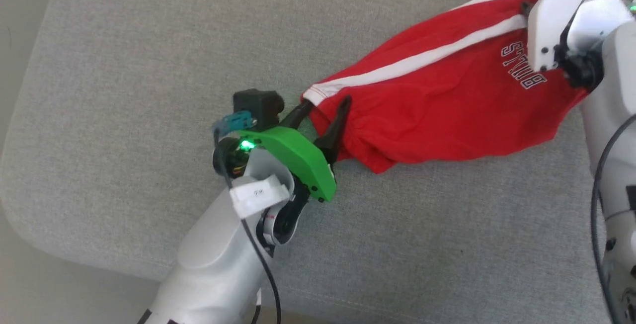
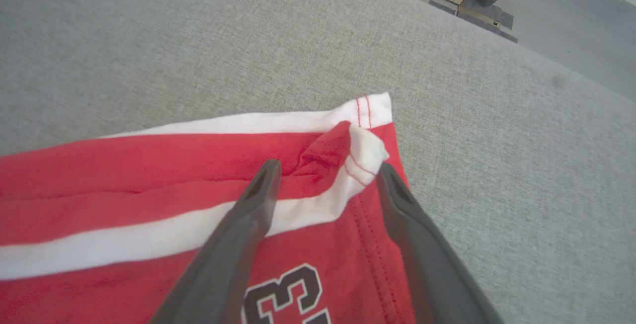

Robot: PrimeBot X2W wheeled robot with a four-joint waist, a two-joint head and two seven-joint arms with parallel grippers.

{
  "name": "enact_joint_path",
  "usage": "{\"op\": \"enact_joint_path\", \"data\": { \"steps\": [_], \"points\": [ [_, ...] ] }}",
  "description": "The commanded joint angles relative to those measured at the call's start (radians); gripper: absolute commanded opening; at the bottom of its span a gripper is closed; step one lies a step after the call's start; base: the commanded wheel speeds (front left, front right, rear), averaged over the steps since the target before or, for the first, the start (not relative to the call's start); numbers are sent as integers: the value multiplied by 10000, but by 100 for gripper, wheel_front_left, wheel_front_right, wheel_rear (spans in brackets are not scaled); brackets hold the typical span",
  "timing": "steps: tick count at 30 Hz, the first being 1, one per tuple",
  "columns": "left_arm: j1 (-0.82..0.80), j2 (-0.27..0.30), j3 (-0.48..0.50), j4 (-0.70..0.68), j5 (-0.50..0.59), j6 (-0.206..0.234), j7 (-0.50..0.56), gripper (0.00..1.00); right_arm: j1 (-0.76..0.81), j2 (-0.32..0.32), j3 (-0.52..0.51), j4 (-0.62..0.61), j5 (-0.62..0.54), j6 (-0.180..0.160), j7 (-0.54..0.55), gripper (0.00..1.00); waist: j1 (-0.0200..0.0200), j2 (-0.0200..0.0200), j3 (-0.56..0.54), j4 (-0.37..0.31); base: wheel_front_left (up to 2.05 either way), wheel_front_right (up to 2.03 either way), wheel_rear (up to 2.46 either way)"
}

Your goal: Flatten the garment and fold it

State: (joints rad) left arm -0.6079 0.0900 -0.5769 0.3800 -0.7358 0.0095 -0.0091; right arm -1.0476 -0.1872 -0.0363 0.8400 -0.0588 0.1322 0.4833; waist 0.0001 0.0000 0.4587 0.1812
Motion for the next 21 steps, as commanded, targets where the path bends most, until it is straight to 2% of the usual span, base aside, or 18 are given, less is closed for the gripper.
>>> {"op": "enact_joint_path", "data": {
  "steps": [1,7,13,17,21],
  "points": [
    [219,28,26,-43,53,-79,-343,100,347,57,-8,-42,132,-15,-416,100,-1,0,-426,-108,0,0,0],
    [924,215,279,-345,420,-16,-1949,100,1532,308,-71,-628,914,-15,-2447,100,-1,0,-1350,-322,0,0,0],
    [1778,439,989,-981,1091,-32,-2509,100,2891,401,-140,-1426,1612,-15,-4315,100,-1,0,-2137,-528,0,0,0],
    [2416,455,1845,-1807,2123,-428,-2521,100,3488,435,-224,-1845,1976,-15,-5039,100,-1,0,-2425,-629,0,0,0],
    [3079,355,2616,-2416,3238,-846,-2524,100,3772,434,-346,-2063,2294,-15,-5318,100,-1,0,-2542,-691,0,0,0]
  ]
}}
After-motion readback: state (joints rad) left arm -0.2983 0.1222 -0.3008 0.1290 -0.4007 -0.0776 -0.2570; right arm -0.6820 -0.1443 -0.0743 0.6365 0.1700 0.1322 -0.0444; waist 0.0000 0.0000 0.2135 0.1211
